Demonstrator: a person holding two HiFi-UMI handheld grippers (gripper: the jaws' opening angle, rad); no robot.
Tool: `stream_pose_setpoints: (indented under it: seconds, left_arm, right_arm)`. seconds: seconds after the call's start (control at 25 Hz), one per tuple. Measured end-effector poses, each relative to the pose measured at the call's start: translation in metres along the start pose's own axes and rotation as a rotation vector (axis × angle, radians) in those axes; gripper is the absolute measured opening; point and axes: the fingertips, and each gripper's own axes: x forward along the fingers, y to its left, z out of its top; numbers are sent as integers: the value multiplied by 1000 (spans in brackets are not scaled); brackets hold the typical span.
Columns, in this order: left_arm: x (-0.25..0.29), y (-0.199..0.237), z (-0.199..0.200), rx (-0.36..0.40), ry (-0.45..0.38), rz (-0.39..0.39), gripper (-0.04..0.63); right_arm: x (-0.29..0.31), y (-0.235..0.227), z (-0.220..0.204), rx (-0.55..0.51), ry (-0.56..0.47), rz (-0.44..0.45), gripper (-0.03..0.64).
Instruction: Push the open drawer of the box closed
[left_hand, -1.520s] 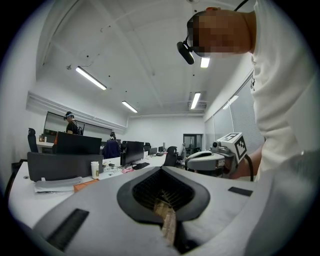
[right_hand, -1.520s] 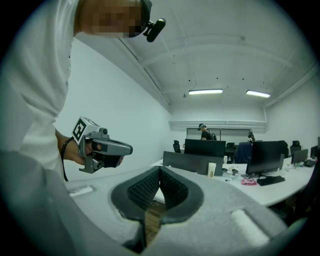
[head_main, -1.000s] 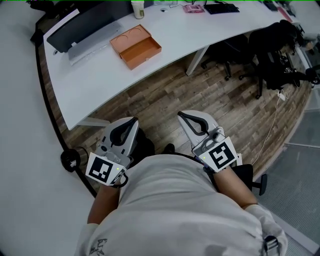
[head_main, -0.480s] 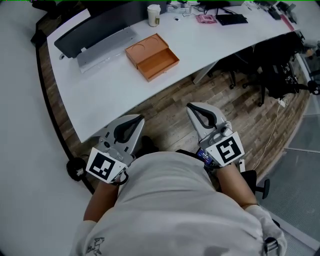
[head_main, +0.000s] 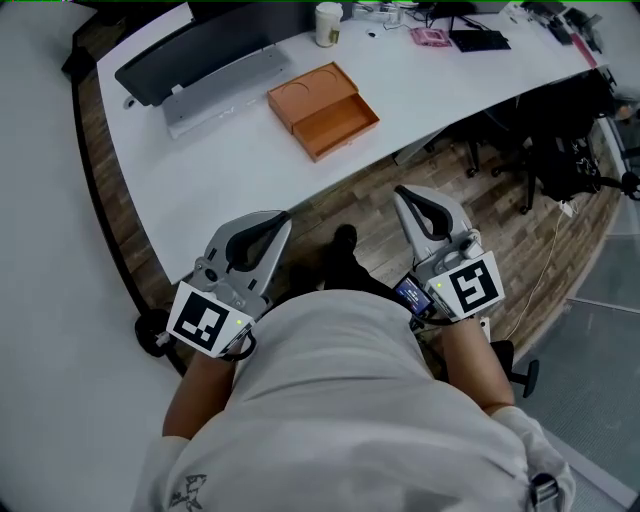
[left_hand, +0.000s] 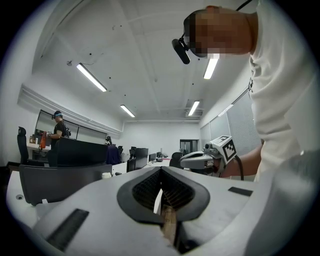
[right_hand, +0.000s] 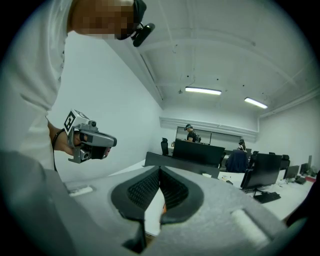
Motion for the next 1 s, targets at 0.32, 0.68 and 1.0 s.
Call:
stream_pose_setpoints:
  seconds: [0.32,0.68,1.0]
  left_arm:
    - [14,27,-10,-9,25,55,-2]
    - [69,58,-31,-49,73,79,-2]
    - [126,84,-48,-85,83,85,-2]
  right_arm:
    - [30,-15,-15,18,-10,49,2]
    - [66,-61,-45,58,41,113,3]
    - [99,-109,-75,77,63,134,3]
